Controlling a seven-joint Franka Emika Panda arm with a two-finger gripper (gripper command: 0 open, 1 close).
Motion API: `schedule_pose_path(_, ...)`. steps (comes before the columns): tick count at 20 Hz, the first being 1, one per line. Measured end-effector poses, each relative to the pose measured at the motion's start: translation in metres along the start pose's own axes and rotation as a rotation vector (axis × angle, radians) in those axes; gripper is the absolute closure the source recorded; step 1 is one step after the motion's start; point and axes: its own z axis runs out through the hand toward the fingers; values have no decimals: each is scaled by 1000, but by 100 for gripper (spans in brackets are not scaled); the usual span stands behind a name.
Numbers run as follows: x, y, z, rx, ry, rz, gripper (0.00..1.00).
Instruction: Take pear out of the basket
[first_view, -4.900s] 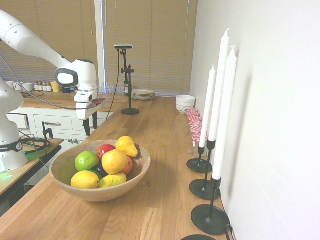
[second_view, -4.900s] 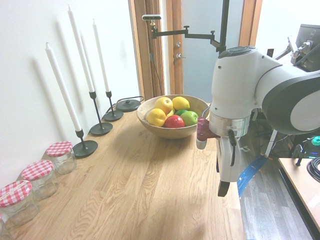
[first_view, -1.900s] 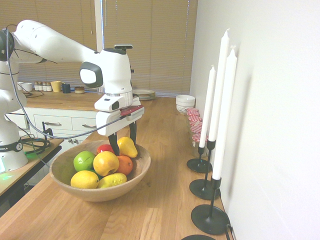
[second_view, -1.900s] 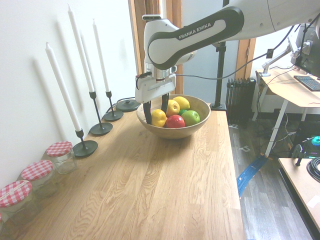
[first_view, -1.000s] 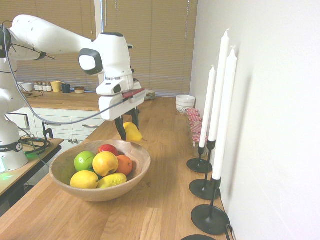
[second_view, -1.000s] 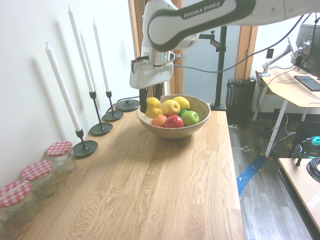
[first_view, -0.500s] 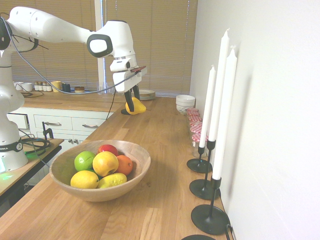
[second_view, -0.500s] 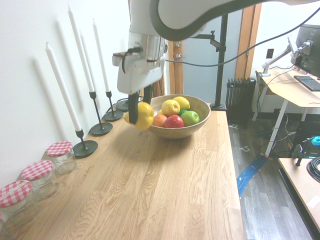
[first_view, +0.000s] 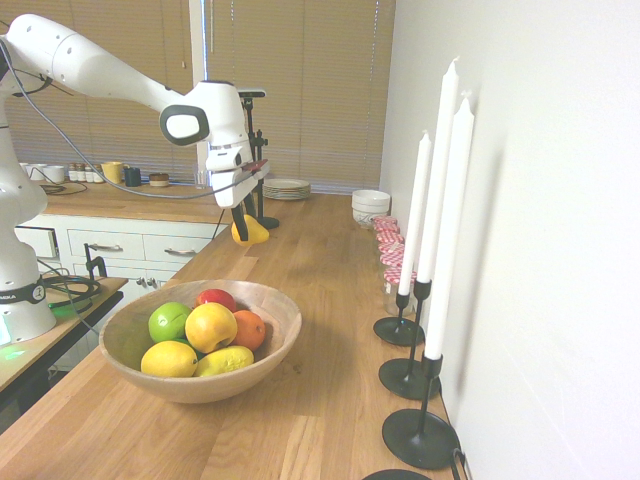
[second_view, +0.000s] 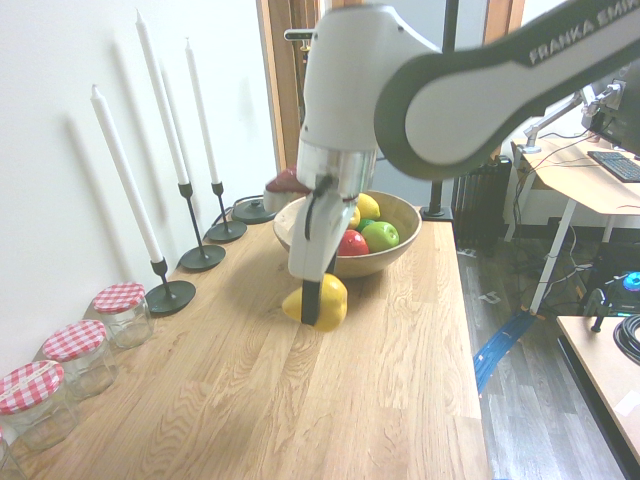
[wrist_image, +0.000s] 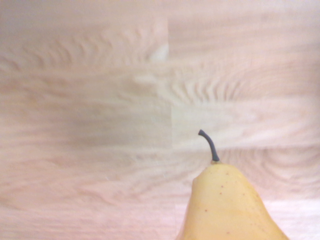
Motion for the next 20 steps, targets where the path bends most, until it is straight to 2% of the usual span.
schedule_pose_path(9,-15,18,87,-46,-27,38,100)
schedule_pose_path(13,-17,16,100,-47,-24,54,100)
schedule_pose_path(14,-19,15,100,-48,-25,58,0)
schedule_pose_path(20,-20,14,100,-48,-25,83,0)
